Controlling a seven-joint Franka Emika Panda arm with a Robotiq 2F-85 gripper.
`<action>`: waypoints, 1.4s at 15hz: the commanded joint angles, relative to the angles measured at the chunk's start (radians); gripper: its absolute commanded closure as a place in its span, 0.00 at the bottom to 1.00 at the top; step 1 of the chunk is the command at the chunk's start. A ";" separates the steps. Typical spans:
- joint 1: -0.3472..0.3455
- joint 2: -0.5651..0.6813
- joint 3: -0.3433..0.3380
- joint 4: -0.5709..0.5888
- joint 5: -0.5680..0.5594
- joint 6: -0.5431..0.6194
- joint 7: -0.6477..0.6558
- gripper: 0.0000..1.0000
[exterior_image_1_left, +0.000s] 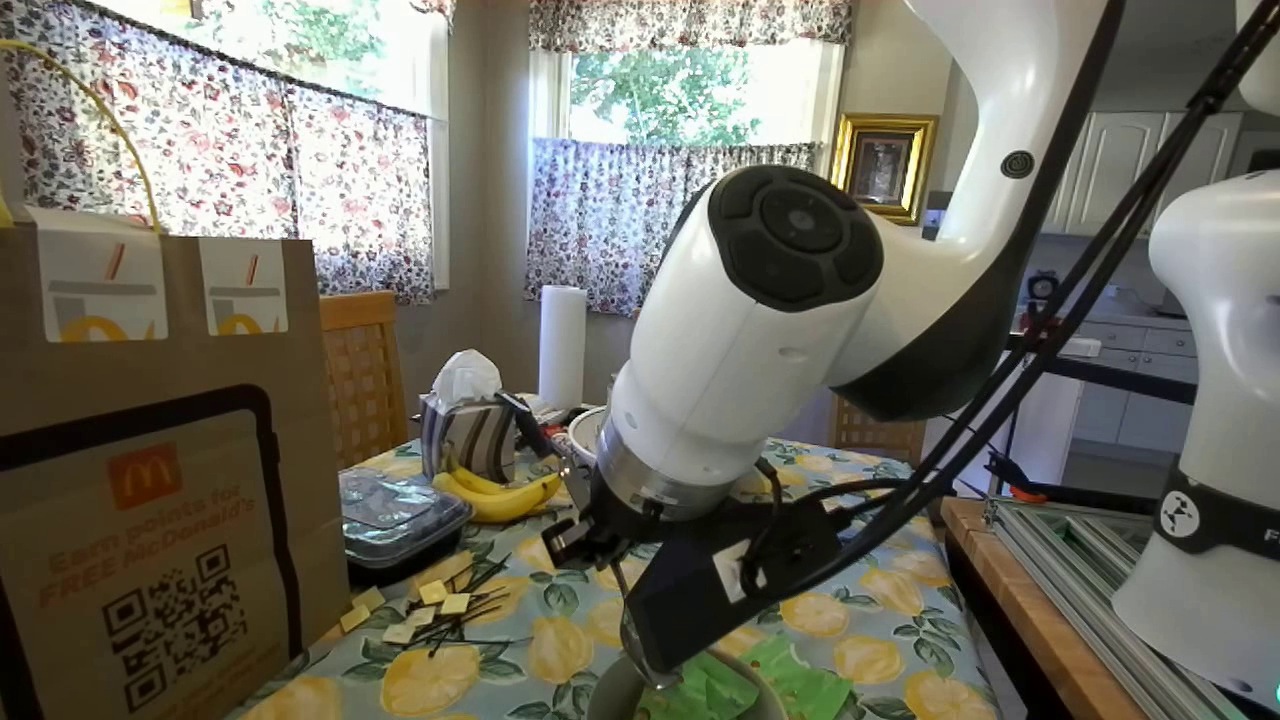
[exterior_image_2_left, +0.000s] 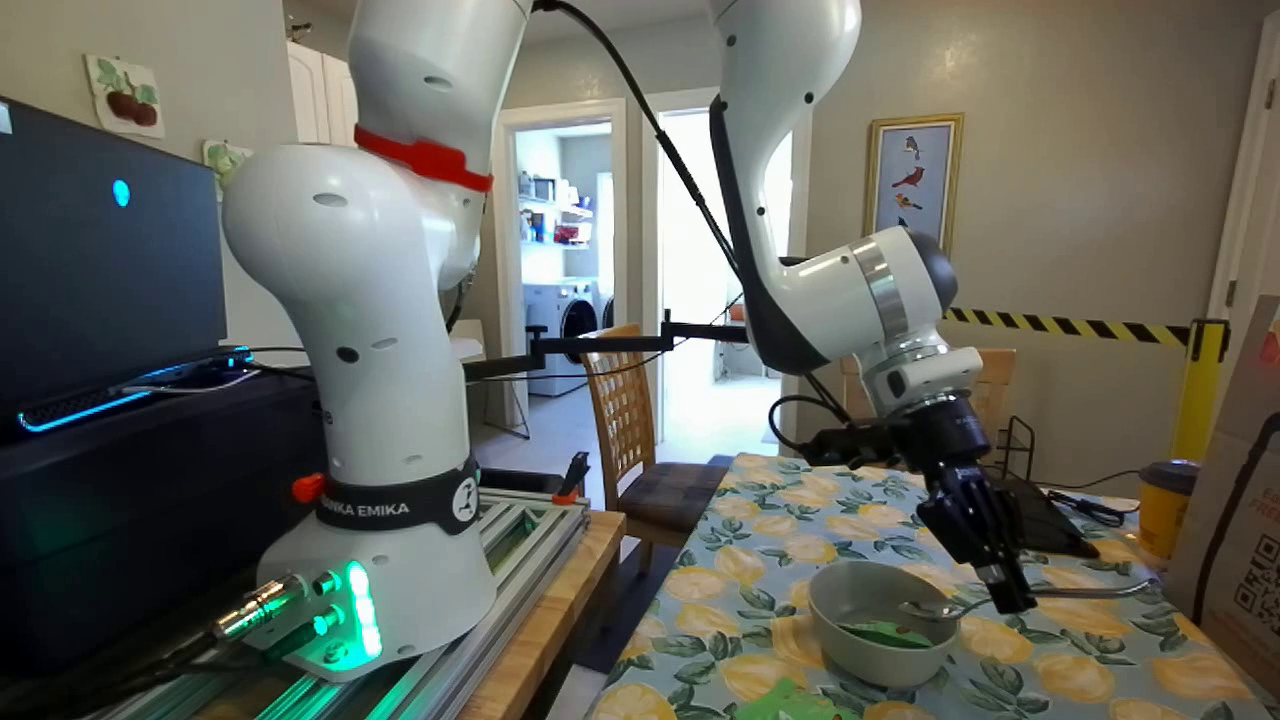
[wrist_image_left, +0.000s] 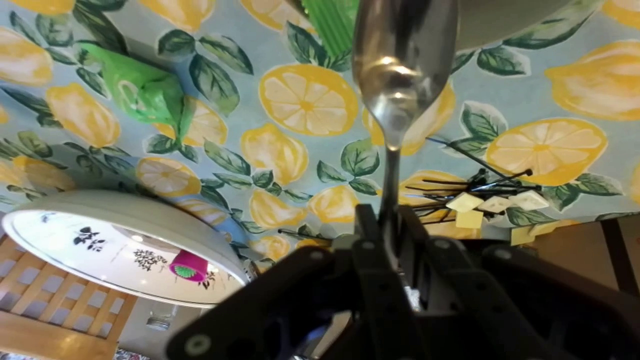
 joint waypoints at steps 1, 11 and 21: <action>-0.018 0.019 0.021 0.013 -0.010 -0.005 0.027 0.96; -0.015 0.055 0.031 0.038 0.002 -0.004 0.025 0.96; -0.001 0.118 0.040 0.096 0.007 -0.024 0.020 0.96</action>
